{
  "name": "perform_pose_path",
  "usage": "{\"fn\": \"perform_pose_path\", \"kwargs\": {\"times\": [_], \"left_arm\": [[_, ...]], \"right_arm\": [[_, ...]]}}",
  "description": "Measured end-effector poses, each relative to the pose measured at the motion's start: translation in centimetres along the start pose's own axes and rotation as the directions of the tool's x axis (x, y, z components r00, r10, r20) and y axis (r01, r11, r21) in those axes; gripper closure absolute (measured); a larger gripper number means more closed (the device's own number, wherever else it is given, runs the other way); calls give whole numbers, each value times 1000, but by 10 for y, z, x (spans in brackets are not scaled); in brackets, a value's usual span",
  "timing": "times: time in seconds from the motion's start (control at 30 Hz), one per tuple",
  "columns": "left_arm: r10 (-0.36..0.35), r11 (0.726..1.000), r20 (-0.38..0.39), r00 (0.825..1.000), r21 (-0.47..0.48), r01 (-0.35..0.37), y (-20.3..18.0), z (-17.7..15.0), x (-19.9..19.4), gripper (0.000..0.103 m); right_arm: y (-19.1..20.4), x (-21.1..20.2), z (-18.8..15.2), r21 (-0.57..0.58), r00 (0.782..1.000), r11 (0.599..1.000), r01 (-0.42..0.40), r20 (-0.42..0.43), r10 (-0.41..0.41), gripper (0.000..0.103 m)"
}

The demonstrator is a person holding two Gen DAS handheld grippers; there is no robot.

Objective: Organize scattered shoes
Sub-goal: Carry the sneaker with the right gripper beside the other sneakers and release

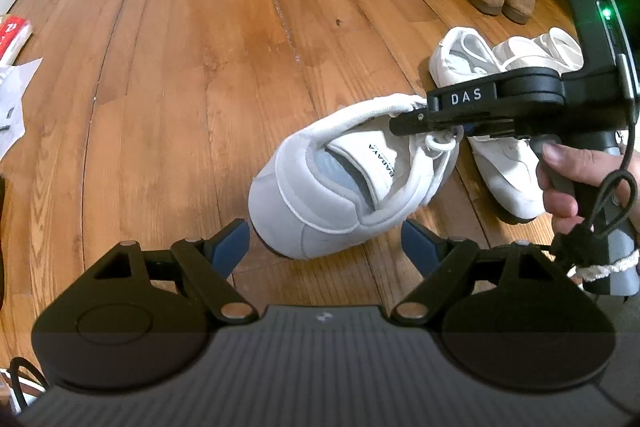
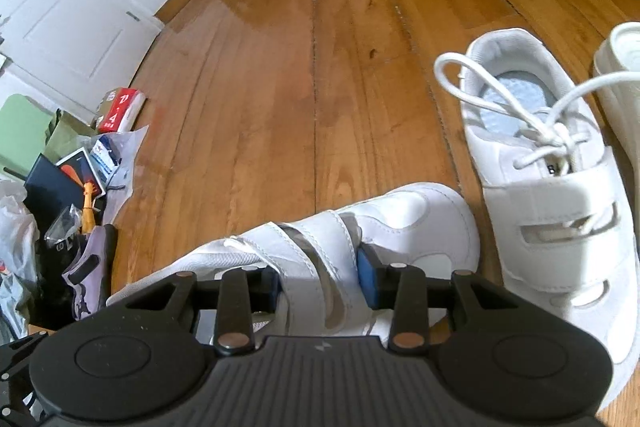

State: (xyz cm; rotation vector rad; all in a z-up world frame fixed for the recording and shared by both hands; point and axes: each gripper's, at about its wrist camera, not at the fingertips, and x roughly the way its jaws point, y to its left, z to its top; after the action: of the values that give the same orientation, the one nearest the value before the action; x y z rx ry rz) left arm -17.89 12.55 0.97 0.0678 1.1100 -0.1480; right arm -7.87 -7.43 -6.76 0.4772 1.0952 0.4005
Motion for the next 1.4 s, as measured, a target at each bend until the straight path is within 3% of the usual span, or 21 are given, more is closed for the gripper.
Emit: {"fn": "perform_pose_path", "kwargs": {"times": [0.2, 0.33, 0.4, 0.47, 0.53, 0.63, 0.7, 0.77, 0.83, 0.93, 1.03, 1.17, 1.3, 1.4], "left_arm": [[25, 998, 21, 999, -60, -24, 17, 3, -4, 20], [79, 988, 41, 996, -138, -73, 43, 6, -10, 20], [91, 983, 39, 995, -164, -83, 53, 6, -9, 20], [64, 982, 25, 998, -182, -58, 57, 6, -4, 20], [36, 979, 11, 999, -200, -33, 61, 6, 1, 20], [-5, 974, -8, 1000, -228, 3, 67, 5, 8, 20], [-33, 969, -20, 999, -247, 27, 71, 5, 13, 20], [-120, 944, -40, 992, -313, 101, 79, 3, 25, 20], [-207, 903, -50, 977, -393, 171, 86, 0, 36, 20], [-301, 835, -53, 952, -497, 236, 95, -7, 48, 20], [-290, 829, -67, 955, -517, 215, 96, -9, 53, 20], [-242, 841, -86, 966, -515, 165, 100, -7, 58, 20], [-190, 857, -86, 978, -500, 123, 107, -3, 55, 20], [-142, 868, -76, 987, -489, 87, 115, -1, 49, 20]], "right_arm": [[-4, -2, -2, 99, 1000, 995, 23, 17, -24, 65], [-15, -4, -10, 278, 1000, 960, 2, 22, -9, 61], [-17, -7, -16, 354, 1000, 935, -4, 11, 0, 54], [-15, -12, -25, 359, 997, 930, -79, 18, 77, 36], [-9, -19, -35, 271, 990, 952, -144, 33, 140, 21], [1, -30, -47, 132, 983, 974, -183, 46, 179, 19], [18, -34, -54, -145, 984, 975, -169, 30, 175, 18], [36, -25, -60, -410, 996, 909, -73, 21, 90, 15], [54, -16, -66, -644, 999, 765, 20, 36, 4, 14], [71, 11, -76, -818, 999, 574, 47, 23, -49, 10], [77, 31, -82, -877, 997, 480, 32, -5, -75, 10], [86, 72, -81, -912, 994, 408, 40, -4, -108, 9], [83, 103, -69, -874, 993, 486, 29, -29, -112, 4], [76, 107, -65, -829, 996, 559, 24, -30, -88, 13]]}}
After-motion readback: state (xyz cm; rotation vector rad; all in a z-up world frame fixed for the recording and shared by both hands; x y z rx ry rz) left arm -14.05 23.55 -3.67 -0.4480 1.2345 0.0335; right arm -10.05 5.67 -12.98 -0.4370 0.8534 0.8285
